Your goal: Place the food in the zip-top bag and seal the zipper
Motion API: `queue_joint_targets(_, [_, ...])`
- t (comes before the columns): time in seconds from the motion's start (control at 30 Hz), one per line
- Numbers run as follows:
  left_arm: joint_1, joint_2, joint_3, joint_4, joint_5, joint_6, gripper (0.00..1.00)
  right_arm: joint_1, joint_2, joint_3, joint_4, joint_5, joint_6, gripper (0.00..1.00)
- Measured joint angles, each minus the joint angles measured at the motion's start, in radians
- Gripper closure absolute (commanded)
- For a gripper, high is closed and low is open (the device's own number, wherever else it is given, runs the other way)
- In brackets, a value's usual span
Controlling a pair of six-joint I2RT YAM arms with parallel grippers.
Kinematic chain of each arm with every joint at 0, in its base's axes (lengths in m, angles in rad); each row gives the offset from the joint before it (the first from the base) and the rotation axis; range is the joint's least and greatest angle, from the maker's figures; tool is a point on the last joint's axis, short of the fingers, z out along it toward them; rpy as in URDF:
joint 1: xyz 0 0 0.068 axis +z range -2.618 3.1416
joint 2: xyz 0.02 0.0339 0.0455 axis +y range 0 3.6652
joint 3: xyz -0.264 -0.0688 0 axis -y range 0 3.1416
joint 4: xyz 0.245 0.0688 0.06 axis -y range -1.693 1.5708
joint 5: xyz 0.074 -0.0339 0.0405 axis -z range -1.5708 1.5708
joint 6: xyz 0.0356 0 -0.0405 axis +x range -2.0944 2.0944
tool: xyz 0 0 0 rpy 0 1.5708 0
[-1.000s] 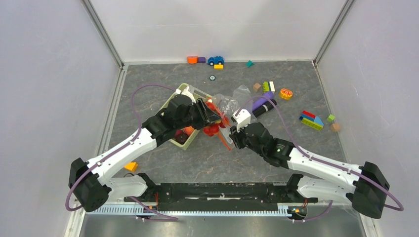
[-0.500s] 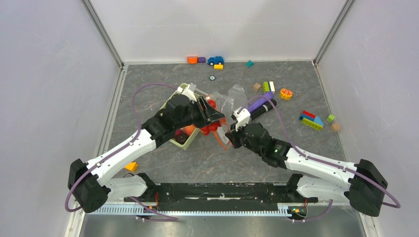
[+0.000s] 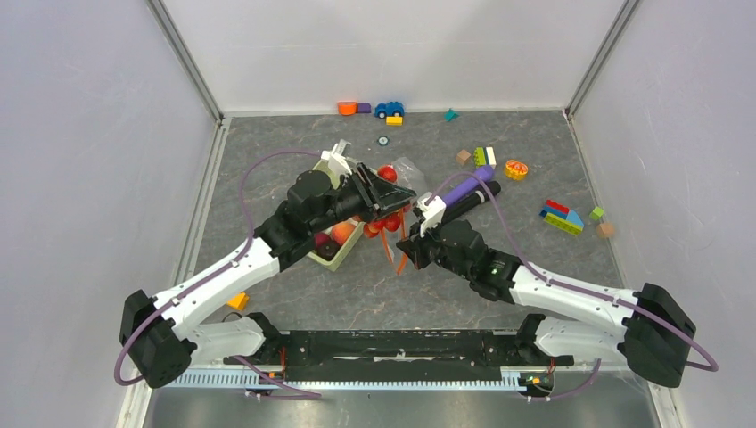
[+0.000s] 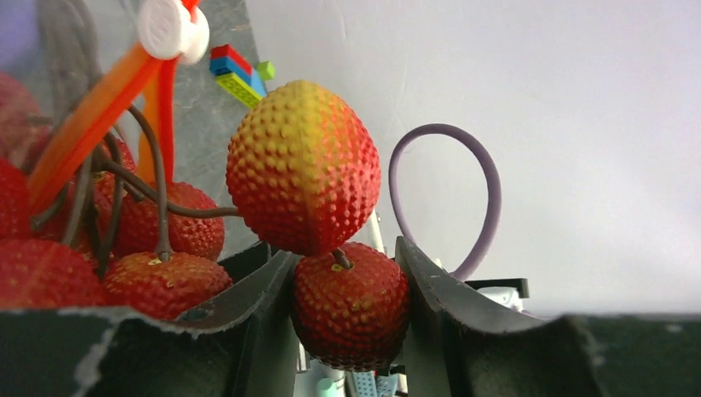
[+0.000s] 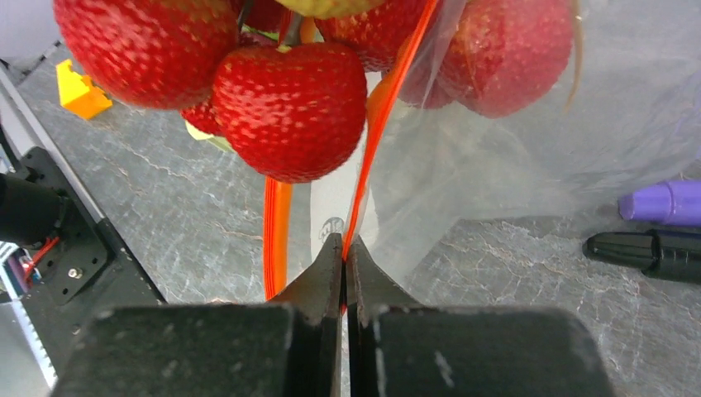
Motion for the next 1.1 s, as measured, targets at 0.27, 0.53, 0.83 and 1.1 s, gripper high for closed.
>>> queue_joint_targets(0.27, [-0.022,-0.009,-0.067,0.119,-0.099,-0.099,0.98,-0.001,-0.048,0.0,0.055,-0.025,0.042,1.0])
queue_joint_targets(0.53, [-0.037,-0.009,-0.086,0.047,-0.269,-0.08,0.98,-0.01,-0.159,-0.032,0.164,-0.119,0.083,1.0])
queue_joint_targets(0.83, [-0.041,0.027,-0.091,0.015,-0.182,0.008,0.98,-0.082,-0.177,-0.063,0.261,-0.244,0.136,1.0])
queue_joint_targets(1.1, [-0.042,0.077,-0.031,-0.001,0.064,0.149,0.98,-0.108,-0.095,-0.067,0.227,-0.295,0.076,1.0])
